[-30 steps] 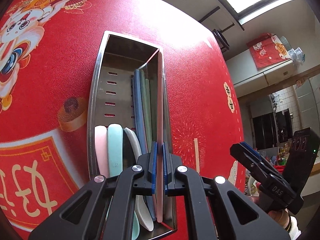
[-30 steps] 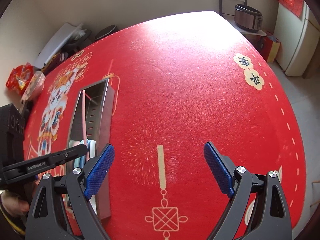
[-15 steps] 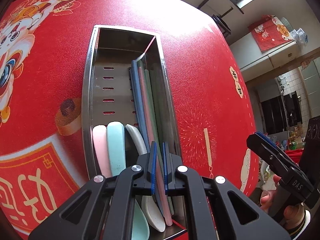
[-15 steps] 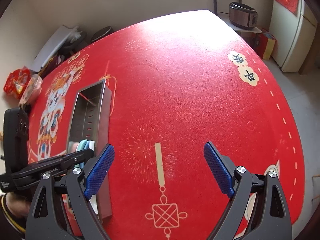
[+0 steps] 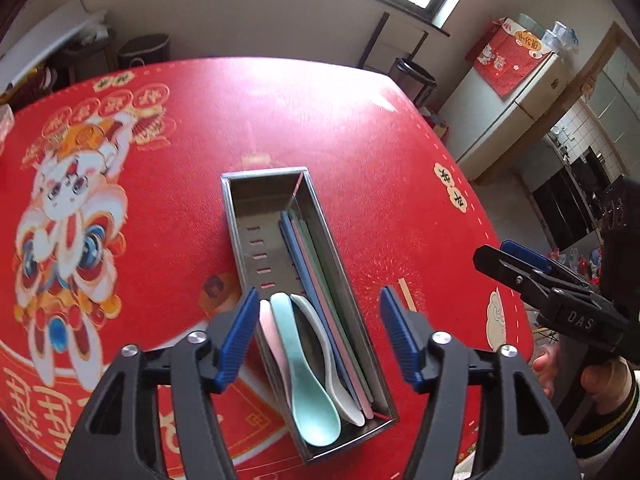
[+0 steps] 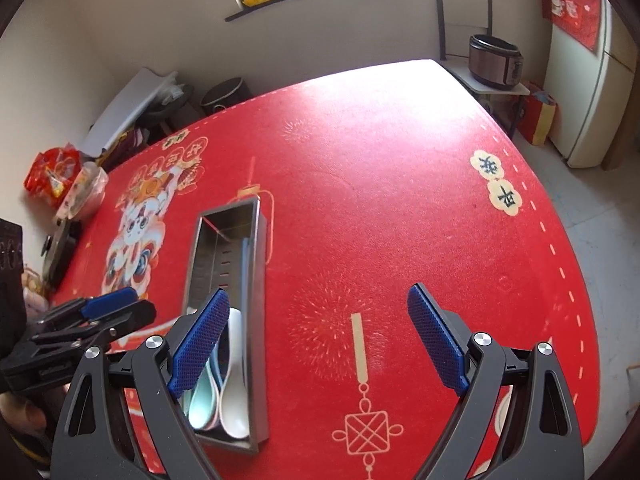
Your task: Organize utensils
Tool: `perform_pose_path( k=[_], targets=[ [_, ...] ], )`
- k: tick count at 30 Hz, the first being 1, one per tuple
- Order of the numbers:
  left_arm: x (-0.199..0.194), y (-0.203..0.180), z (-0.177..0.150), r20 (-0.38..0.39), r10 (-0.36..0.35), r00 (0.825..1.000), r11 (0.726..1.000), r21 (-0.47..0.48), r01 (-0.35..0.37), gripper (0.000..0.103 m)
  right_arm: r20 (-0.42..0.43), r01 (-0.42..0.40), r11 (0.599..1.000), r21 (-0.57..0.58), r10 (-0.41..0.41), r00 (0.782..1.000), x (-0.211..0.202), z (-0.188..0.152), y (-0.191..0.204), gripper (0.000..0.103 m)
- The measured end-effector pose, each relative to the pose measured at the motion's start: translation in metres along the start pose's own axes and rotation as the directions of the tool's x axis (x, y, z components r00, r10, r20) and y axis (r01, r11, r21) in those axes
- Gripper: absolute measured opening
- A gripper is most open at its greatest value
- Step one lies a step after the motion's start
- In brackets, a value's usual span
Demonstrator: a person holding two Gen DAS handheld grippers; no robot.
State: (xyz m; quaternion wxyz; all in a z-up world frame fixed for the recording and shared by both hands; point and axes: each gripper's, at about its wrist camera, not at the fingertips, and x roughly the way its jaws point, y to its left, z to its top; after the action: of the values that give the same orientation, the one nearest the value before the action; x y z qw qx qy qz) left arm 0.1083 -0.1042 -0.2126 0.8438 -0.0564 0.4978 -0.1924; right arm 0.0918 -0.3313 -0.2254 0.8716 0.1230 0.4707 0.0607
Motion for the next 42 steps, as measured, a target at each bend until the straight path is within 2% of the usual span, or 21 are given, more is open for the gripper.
perform_pose_path(
  k=[2,5,11,16,19,24,29,40,42],
  targets=[
    [-0.025,0.004,0.003,0.059,0.039,0.997,0.999,0.021,-0.041,0.087,0.022,-0.009,1.0,-0.017,0.009,1.0,-0.01,0.005,0.011,0.088],
    [-0.064,0.011,0.009,0.154,0.103,0.983,0.993,0.038,-0.11,0.097,0.051,-0.026,0.999,-0.043,0.029,0.998,-0.025,0.013,0.03,0.087],
    [-0.138,0.032,0.015,0.315,0.19,0.93,0.979,0.015,-0.205,0.097,0.161,-0.028,0.994,-0.101,0.045,0.986,-0.067,0.031,0.067,0.087],
    [-0.187,0.037,0.016,0.421,0.244,0.873,0.959,0.031,-0.283,0.097,0.276,0.041,0.989,-0.14,-0.001,0.961,-0.106,0.042,0.089,0.087],
    [-0.208,0.04,0.017,0.465,0.276,0.841,0.95,0.002,-0.313,0.097,0.339,0.075,0.986,-0.148,-0.021,0.941,-0.127,0.046,0.099,0.088],
    [-0.227,0.042,0.016,0.499,0.322,0.804,0.933,-0.025,-0.359,0.097,0.405,0.12,0.979,-0.165,-0.044,0.913,-0.151,0.046,0.114,0.088],
    [-0.234,0.044,0.013,0.512,0.307,0.802,0.94,-0.032,-0.339,0.097,0.431,0.133,0.977,-0.164,-0.051,0.901,-0.163,0.045,0.12,0.088],
    [-0.236,0.045,0.012,0.528,0.338,0.779,0.929,-0.057,-0.365,0.097,0.461,0.152,0.979,-0.137,-0.073,0.884,-0.171,0.04,0.119,0.088],
    [-0.235,0.046,0.012,0.526,0.336,0.781,0.932,-0.064,-0.357,0.097,0.465,0.166,0.976,-0.139,-0.083,0.881,-0.17,0.039,0.12,0.088]
  ],
)
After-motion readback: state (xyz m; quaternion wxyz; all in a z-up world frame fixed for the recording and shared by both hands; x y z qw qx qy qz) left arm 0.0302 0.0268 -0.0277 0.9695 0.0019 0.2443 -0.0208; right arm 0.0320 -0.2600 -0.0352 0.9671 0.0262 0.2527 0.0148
